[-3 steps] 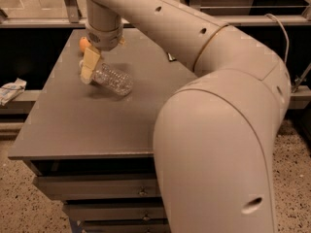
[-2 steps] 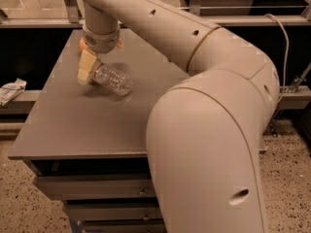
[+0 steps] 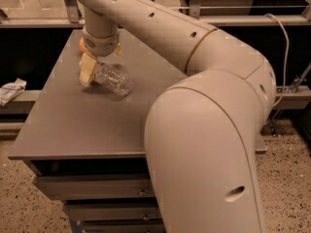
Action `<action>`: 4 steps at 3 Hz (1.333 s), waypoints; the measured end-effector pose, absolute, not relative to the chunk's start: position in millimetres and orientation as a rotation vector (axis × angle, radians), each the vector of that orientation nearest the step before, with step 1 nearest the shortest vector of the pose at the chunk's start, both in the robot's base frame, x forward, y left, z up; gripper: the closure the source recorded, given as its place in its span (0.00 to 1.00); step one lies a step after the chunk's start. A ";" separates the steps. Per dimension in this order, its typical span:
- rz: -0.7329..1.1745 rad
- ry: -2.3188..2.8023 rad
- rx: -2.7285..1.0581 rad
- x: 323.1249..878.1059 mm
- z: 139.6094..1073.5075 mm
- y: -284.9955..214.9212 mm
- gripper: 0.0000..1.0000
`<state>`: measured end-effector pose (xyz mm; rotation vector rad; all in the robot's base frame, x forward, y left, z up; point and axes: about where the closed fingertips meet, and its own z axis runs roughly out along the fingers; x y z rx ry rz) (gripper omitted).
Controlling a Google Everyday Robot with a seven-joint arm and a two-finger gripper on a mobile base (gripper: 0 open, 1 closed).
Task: Place water bottle upright
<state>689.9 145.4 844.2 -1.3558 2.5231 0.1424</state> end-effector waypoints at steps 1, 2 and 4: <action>0.141 2.510 -1.332 693.8 852.0 146.1 0.48; 0.140 2.500 -1.317 696.5 858.2 144.9 0.71; 0.291 2.236 -1.280 703.6 912.8 110.5 1.00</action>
Offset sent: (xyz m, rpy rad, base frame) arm 0.0093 -0.0050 0.0284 0.0324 -0.0548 -0.0301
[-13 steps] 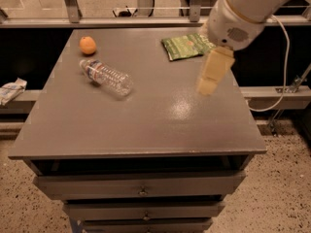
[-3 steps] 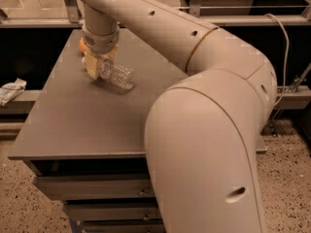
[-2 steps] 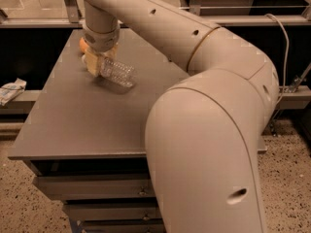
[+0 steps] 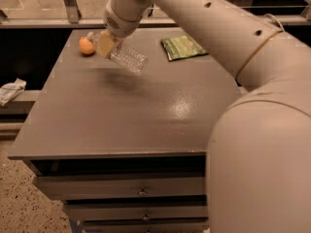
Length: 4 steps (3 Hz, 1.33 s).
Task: Place water bottle upright
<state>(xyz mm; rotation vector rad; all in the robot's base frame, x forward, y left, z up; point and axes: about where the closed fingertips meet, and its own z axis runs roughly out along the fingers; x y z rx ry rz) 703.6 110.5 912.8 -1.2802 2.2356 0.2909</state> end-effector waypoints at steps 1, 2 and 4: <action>0.463 1.975 -1.220 700.5 958.6 70.7 1.00; 0.630 1.796 -1.134 698.8 981.2 46.7 1.00; 0.919 1.546 -0.886 675.8 993.5 -28.5 1.00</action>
Offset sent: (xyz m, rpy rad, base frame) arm -0.0123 -0.1195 0.1076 0.7259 -0.2924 0.1429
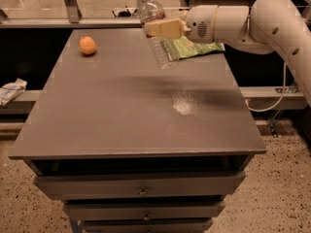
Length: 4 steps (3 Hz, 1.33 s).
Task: Place water bottle upright
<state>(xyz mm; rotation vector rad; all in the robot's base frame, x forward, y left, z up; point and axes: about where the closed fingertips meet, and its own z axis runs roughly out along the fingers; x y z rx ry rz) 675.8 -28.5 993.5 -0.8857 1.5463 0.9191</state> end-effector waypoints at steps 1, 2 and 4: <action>0.919 1.547 -0.887 675.9 993.2 -27.8 1.00; 0.905 1.511 -0.811 667.4 985.0 -51.8 1.00; 0.902 1.404 -0.742 649.6 968.3 -95.6 1.00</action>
Offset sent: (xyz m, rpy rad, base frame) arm -0.0149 -0.0526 -0.0120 0.0921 -0.0501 -0.1191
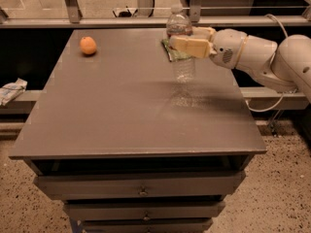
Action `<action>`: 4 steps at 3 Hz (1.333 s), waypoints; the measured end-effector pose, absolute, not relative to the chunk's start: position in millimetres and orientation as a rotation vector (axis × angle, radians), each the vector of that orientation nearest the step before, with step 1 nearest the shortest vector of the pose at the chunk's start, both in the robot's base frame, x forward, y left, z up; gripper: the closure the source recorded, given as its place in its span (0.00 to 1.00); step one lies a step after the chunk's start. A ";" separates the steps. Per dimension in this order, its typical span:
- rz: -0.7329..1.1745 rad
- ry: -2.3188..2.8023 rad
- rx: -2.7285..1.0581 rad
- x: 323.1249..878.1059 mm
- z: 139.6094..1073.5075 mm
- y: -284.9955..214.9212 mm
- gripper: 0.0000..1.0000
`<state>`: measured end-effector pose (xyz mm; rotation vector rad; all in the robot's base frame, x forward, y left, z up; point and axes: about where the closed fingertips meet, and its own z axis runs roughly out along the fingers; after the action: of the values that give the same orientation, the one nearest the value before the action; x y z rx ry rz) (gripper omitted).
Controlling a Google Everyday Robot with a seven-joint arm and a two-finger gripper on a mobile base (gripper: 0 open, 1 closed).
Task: Place water bottle upright
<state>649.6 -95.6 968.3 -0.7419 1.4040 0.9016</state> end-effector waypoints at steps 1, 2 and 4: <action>0.916 1.362 -0.751 645.5 960.7 -104.8 1.00; 0.951 1.308 -0.768 638.7 953.7 -114.3 1.00; 1.037 1.192 -0.746 623.4 939.5 -126.1 1.00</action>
Offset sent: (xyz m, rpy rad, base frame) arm -0.0239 -0.0384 -0.0279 0.0958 -0.0995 0.1241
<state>623.4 -126.1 939.5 -0.7457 1.1917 1.0372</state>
